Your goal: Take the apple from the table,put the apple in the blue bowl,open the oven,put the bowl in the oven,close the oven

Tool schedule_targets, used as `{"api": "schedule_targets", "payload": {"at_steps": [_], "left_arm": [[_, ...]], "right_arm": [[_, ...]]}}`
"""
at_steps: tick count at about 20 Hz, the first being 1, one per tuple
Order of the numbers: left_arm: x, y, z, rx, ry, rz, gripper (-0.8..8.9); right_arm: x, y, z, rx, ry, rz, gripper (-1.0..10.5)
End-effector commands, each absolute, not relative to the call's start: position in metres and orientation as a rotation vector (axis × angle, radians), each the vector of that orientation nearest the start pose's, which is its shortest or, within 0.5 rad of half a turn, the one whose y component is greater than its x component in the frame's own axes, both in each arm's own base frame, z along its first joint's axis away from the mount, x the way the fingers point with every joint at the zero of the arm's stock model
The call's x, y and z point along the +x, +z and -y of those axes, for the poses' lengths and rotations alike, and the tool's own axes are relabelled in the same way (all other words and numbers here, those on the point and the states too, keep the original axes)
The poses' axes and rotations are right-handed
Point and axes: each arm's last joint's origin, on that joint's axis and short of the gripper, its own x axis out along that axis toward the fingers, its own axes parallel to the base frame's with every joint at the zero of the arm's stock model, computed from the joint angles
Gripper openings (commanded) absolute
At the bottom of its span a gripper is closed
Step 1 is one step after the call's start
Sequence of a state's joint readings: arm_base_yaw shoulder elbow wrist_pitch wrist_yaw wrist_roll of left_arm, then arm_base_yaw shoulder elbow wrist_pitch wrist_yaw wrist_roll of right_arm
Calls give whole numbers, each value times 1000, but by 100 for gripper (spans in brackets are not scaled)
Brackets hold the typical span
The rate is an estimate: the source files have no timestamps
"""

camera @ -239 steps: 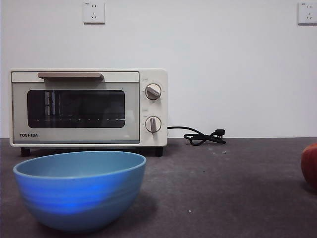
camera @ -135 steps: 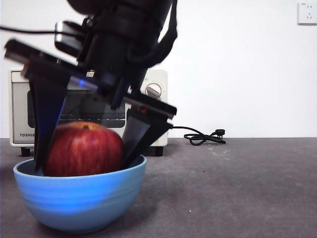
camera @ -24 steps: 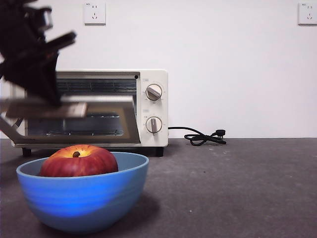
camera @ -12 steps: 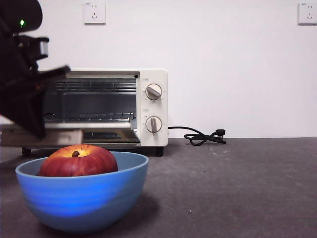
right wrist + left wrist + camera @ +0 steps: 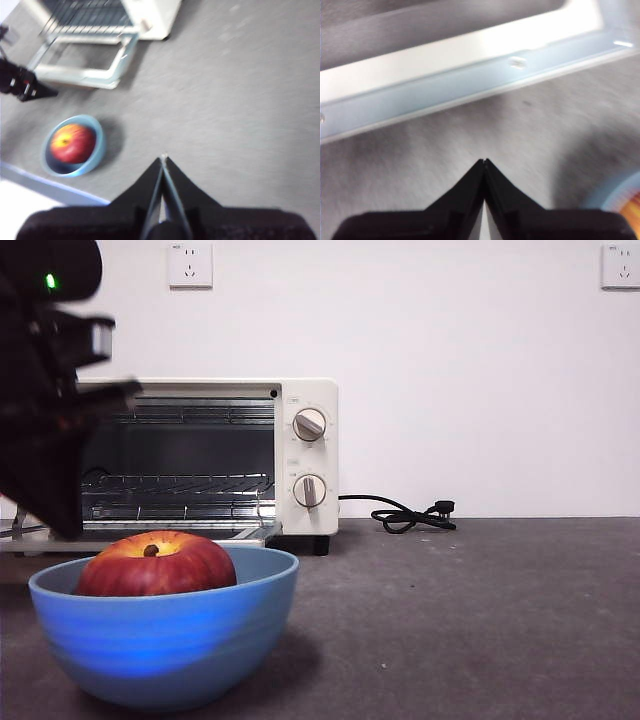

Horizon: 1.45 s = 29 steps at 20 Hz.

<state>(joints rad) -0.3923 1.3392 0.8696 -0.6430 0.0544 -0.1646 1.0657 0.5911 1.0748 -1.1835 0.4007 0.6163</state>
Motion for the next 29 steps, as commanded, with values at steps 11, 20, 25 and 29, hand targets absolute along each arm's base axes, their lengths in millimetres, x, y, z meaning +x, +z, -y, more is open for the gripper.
{"api": "schedule_targets", "payload": {"at_steps": [11, 20, 25, 29], "left_arm": [[117, 283, 58, 42, -359, -1067, -5], [69, 295, 37, -43, -397, -1008, -5], [70, 294, 37, -40, -395, -1017, -5], [70, 294, 37, -40, -395, -1018, -5]], "right_arm": [[134, 277, -224, -17, 700, -1116, 2], [171, 226, -247, 18, 571, -1236, 195], [177, 202, -257, -9, 537, -1289, 195], [180, 186, -262, -29, 520, -1327, 185]]}}
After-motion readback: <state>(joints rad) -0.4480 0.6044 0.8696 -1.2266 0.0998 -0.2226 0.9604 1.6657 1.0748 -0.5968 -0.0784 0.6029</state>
